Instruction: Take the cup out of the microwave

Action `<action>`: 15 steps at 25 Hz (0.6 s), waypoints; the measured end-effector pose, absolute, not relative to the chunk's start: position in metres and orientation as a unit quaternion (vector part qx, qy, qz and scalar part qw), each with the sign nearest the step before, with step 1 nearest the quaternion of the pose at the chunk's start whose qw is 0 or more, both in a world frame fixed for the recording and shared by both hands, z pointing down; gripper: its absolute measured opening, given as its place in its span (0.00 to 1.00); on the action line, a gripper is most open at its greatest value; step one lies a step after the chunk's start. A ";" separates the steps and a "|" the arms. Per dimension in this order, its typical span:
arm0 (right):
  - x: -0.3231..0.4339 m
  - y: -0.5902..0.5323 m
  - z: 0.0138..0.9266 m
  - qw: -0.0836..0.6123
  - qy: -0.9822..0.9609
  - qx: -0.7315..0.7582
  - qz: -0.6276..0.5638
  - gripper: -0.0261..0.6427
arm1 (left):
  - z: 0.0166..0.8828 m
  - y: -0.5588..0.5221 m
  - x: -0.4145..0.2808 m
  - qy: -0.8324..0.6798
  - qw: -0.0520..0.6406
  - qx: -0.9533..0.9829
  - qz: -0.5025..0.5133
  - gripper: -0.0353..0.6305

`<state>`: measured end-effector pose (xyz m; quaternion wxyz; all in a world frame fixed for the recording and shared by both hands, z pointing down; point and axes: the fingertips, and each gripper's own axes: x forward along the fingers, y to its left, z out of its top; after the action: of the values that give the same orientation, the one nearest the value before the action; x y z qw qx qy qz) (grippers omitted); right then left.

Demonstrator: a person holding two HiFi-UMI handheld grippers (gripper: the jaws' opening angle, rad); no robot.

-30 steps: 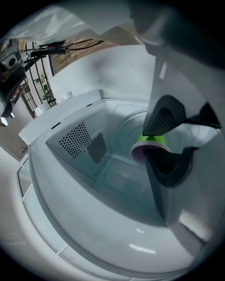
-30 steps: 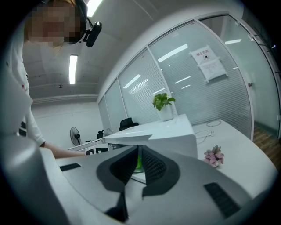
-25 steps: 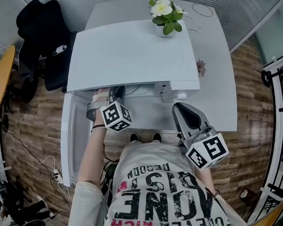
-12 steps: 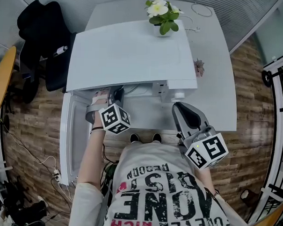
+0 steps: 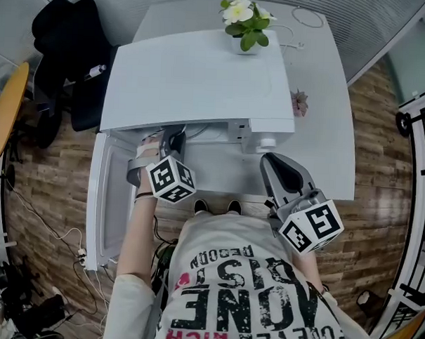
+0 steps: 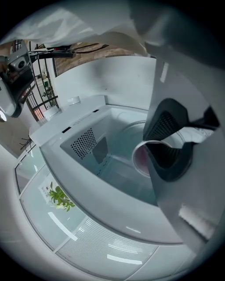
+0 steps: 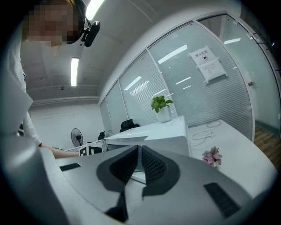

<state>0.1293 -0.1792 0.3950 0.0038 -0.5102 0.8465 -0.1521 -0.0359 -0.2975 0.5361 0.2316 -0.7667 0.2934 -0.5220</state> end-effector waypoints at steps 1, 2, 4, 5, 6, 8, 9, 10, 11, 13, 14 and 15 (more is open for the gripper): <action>0.130 -0.179 0.395 0.004 0.848 -0.508 -0.152 0.09 | 0.535 -0.296 -0.036 0.295 0.231 -0.766 -0.522 0.10; 0.130 -0.179 0.395 0.004 0.849 -0.506 -0.151 0.09 | 0.535 -0.294 -0.036 0.297 0.229 -0.766 -0.522 0.10; 0.131 -0.179 0.394 0.006 0.852 -0.502 -0.150 0.09 | 0.533 -0.290 -0.036 0.301 0.227 -0.765 -0.521 0.10; 0.132 -0.179 0.393 0.007 0.854 -0.499 -0.148 0.09 | 0.532 -0.288 -0.036 0.303 0.226 -0.765 -0.521 0.10; 0.132 -0.178 0.392 0.009 0.855 -0.497 -0.147 0.09 | 0.531 -0.286 -0.036 0.306 0.225 -0.765 -0.521 0.10; 0.133 -0.177 0.390 0.010 0.859 -0.492 -0.142 0.09 | 0.528 -0.283 -0.037 0.311 0.221 -0.765 -0.519 0.10; 0.133 -0.177 0.390 0.010 0.861 -0.489 -0.141 0.09 | 0.526 -0.281 -0.037 0.314 0.220 -0.765 -0.518 0.10; 0.133 -0.177 0.390 0.011 0.862 -0.487 -0.140 0.09 | 0.524 -0.279 -0.038 0.316 0.219 -0.765 -0.517 0.10; 0.133 -0.177 0.389 0.012 0.863 -0.485 -0.140 0.09 | 0.523 -0.276 -0.038 0.318 0.219 -0.764 -0.517 0.10; 0.133 -0.176 0.389 0.012 0.865 -0.482 -0.139 0.09 | 0.519 -0.272 -0.039 0.322 0.219 -0.763 -0.516 0.10; 0.134 -0.175 0.390 0.012 0.866 -0.481 -0.139 0.09 | 0.517 -0.269 -0.040 0.324 0.218 -0.763 -0.515 0.10; 0.134 -0.175 0.390 0.011 0.866 -0.480 -0.140 0.09 | 0.514 -0.267 -0.040 0.327 0.217 -0.764 -0.513 0.10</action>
<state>0.1341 -0.1748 0.3902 0.0112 -0.4797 0.8661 -0.1400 -0.0400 -0.2671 0.5140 0.2170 -0.7635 0.3269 -0.5129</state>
